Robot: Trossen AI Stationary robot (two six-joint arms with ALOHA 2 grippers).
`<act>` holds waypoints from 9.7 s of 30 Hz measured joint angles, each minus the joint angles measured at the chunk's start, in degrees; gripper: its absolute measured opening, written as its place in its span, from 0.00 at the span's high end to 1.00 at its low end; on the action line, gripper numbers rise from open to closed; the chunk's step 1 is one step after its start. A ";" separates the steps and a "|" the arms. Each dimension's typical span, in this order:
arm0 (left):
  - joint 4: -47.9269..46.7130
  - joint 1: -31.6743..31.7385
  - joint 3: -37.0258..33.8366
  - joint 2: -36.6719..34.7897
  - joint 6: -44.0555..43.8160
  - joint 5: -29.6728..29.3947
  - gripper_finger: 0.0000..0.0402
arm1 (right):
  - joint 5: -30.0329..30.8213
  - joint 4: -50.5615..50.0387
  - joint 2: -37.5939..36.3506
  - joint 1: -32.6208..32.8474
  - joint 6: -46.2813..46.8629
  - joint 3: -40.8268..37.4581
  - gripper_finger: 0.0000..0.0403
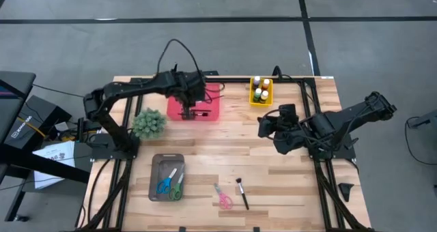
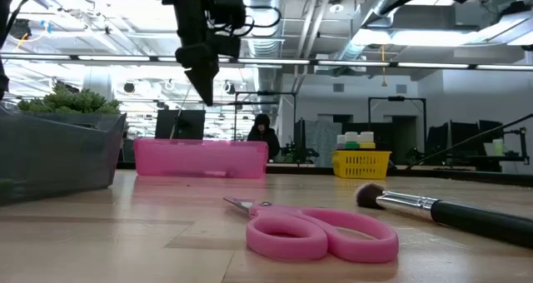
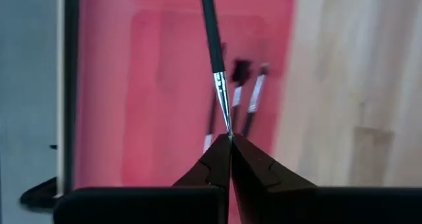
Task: Pick & Place Paint Supplies
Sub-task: Put the eyeshadow brush into the red bin, then put the powder brush into the red bin
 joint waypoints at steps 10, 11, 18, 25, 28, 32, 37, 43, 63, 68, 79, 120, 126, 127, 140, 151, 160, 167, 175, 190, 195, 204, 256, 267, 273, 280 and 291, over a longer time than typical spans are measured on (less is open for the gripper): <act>0.36 9.72 -0.48 -0.01 8.66 4.10 1.00 | 2.51 0.11 0.00 -1.45 4.04 0.00 0.53; 1.47 10.19 -1.21 -0.02 8.74 4.19 1.00 | 2.53 0.11 0.00 -1.60 4.06 0.00 0.53; 6.76 12.66 -13.03 -2.67 8.88 5.96 1.00 | 2.63 0.26 0.00 -1.88 5.97 0.00 0.53; 14.69 12.64 -22.62 -4.85 10.37 5.89 1.00 | 2.64 1.21 0.00 -2.29 5.98 0.00 0.53; 16.93 12.64 -24.45 -4.83 10.38 5.95 1.00 | 2.61 1.44 0.00 -2.62 5.97 0.00 0.53; 19.24 12.36 -25.57 -4.83 10.50 5.96 1.00 | 2.63 1.82 0.00 -2.62 5.99 0.00 0.53; 19.89 12.36 -25.53 -4.83 11.48 5.97 1.00 | 2.60 1.84 0.00 -2.62 5.99 0.00 0.53; 19.82 12.36 -25.53 -4.83 11.47 5.97 1.00 | 2.58 1.86 0.00 -2.62 5.97 0.00 0.53; 20.00 12.36 -25.53 -4.83 8.63 5.04 0.85 | 2.48 1.82 0.00 -2.62 5.55 0.01 0.53; 20.00 12.36 -25.53 -5.61 8.62 5.03 0.78 | 2.48 1.82 0.00 -2.62 5.54 0.02 0.53; 20.82 12.36 -25.51 -15.51 8.37 3.19 0.75 | 1.12 1.79 0.00 -2.49 5.51 0.02 0.53; 49.90 -5.85 -25.49 -33.61 -12.83 6.04 0.75 | -21.86 39.20 28.40 2.20 27.72 -0.02 0.53; 49.79 -5.85 -25.47 -33.61 -12.83 6.01 0.75 | -25.10 40.44 30.97 4.47 36.51 0.08 0.53; 49.81 -5.85 -25.48 -33.61 -12.83 6.01 0.75 | -25.72 39.93 31.56 4.83 37.75 0.46 0.53; 48.81 -5.85 -25.49 -33.61 -12.85 7.61 0.75 | -39.90 5.25 42.53 4.55 36.63 23.89 0.53; 48.41 -5.85 -25.49 -33.61 -12.85 7.63 0.75 | -50.46 -1.27 50.34 2.20 29.67 29.42 0.53; 47.67 -5.82 -25.49 -33.61 -12.85 7.66 0.75 | -50.48 -4.03 50.75 1.20 21.56 27.49 0.53; 47.66 -5.82 -25.49 -33.61 -12.85 7.68 0.75 | -50.91 -4.82 50.73 1.28 17.72 26.62 0.53; 47.67 -5.82 -25.49 -33.61 -12.83 7.68 0.75 | -50.53 -4.85 53.47 0.47 14.30 26.49 0.53; 47.72 -5.82 -25.53 -33.59 -12.65 7.68 0.75 | -51.18 -1.98 56.35 0.46 14.93 26.69 0.53; 47.78 -5.82 -25.53 -33.59 -12.65 7.66 0.75 | -50.59 -2.25 56.35 0.46 14.98 26.67 0.54; 47.71 -5.82 -25.53 -33.59 -12.65 7.68 0.75 | -50.30 -2.47 56.33 0.41 15.53 26.66 0.75; 67.86 -11.03 -25.51 -19.99 -36.25 25.06 0.70 | -11.54 16.74 18.86 -17.76 -39.36 26.64 1.00; 69.85 -11.57 -25.49 -20.00 -39.71 22.33 0.51 | -18.51 26.81 20.65 -18.34 -45.98 26.76 1.00; 70.87 -11.55 -25.49 -20.00 -40.89 22.17 0.53 | -19.86 28.33 21.04 -18.23 -47.21 26.69 1.00; 71.21 -11.55 -25.49 -20.00 -40.89 22.17 0.59 | -21.55 30.78 21.04 -19.01 -49.58 26.71 1.00; 72.27 -11.55 -25.49 -20.02 -40.91 22.19 0.82 | -21.92 30.56 21.05 -19.52 -50.20 26.69 1.00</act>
